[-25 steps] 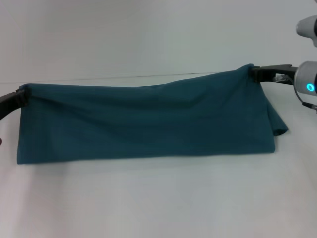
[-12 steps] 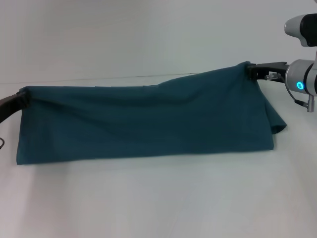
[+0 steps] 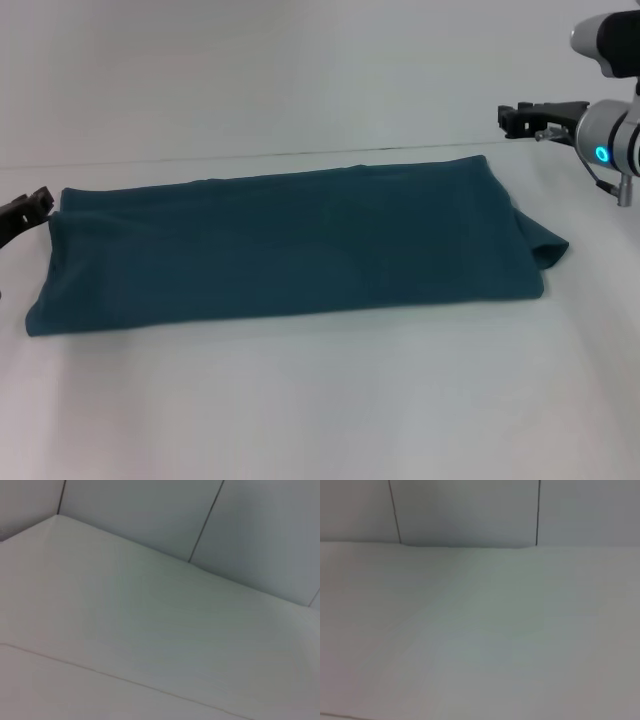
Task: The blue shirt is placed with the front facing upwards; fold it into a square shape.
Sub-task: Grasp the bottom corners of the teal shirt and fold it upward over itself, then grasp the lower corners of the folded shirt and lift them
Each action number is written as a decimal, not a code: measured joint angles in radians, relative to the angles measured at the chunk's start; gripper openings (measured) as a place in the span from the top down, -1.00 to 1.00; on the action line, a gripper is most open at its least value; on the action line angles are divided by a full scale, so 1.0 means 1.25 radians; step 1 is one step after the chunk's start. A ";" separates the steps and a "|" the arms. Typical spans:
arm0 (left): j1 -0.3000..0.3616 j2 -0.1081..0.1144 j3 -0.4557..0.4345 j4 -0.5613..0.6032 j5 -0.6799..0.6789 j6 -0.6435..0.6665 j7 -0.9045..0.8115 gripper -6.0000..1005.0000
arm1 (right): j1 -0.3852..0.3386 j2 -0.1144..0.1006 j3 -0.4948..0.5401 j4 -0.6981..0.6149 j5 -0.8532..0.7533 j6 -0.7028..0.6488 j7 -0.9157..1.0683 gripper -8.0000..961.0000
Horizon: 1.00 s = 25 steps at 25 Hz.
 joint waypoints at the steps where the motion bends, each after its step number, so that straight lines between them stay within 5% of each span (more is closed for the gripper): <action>1: 0.000 0.000 0.000 0.000 0.000 0.000 0.000 0.77 | 0.003 0.001 0.000 0.000 0.000 0.003 -0.003 0.68; 11: -0.001 0.014 0.027 -0.007 -0.020 -0.005 0.000 0.02 | 0.000 0.010 0.000 -0.007 0.058 0.033 -0.052 0.04; 16: -0.011 0.019 0.048 -0.008 -0.020 0.012 -0.006 -0.30 | -0.007 0.010 0.000 -0.007 0.069 0.025 -0.059 -0.48; 23: -0.020 0.025 0.046 -0.024 -0.020 0.072 -0.048 -0.76 | -0.033 0.006 0.004 -0.018 0.069 -0.032 -0.054 -0.77; 25: -0.016 0.027 0.043 -0.034 -0.021 0.115 -0.056 -0.76 | -0.052 0.010 0.006 -0.048 0.069 -0.070 -0.054 -0.86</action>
